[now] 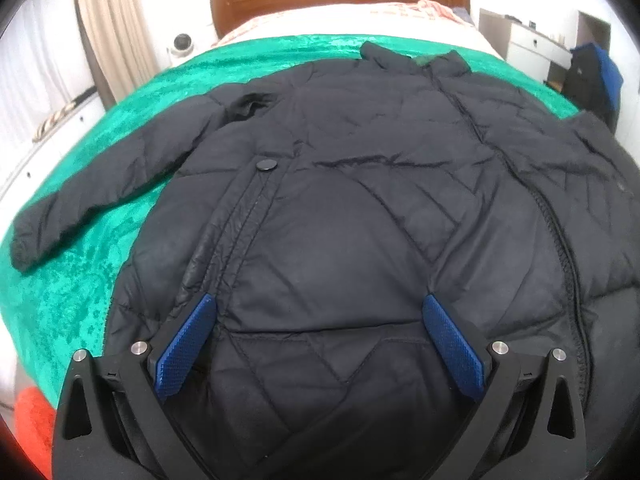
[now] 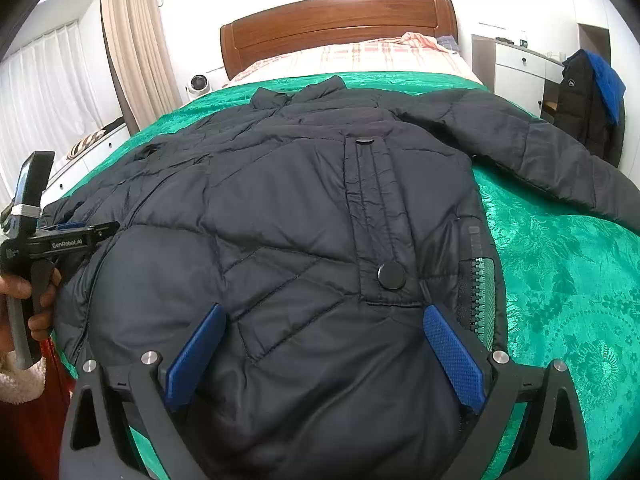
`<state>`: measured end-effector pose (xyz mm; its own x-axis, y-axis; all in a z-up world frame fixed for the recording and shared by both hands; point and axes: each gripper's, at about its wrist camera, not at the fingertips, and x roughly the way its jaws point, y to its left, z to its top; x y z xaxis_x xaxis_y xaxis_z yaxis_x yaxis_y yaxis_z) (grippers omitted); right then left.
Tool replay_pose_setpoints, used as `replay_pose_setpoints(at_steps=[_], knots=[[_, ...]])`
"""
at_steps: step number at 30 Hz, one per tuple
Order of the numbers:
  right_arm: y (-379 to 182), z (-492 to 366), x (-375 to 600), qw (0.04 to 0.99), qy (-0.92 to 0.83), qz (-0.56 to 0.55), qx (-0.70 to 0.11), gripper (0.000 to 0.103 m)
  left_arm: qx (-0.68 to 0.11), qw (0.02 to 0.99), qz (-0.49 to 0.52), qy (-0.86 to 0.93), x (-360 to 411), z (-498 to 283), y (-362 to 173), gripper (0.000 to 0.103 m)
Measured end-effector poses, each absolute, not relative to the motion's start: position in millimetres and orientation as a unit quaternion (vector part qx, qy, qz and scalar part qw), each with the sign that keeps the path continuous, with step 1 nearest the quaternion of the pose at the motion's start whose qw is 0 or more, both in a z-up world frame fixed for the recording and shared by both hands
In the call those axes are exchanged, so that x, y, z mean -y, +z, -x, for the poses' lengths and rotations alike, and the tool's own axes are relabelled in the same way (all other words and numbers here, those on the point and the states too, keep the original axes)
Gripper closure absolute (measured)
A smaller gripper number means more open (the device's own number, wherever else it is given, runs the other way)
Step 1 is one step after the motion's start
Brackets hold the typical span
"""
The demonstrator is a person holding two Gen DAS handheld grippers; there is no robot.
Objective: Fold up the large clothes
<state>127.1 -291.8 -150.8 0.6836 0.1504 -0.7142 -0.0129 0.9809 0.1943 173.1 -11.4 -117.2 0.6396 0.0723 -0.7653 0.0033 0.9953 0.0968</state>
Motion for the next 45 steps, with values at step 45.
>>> replay_pose_setpoints(at_steps=[45], knots=[[-122,-100,347,0.927,0.002,-0.217,-0.306,0.004,-0.372,0.928,-0.014,-0.009,1,-150,-38,0.000]])
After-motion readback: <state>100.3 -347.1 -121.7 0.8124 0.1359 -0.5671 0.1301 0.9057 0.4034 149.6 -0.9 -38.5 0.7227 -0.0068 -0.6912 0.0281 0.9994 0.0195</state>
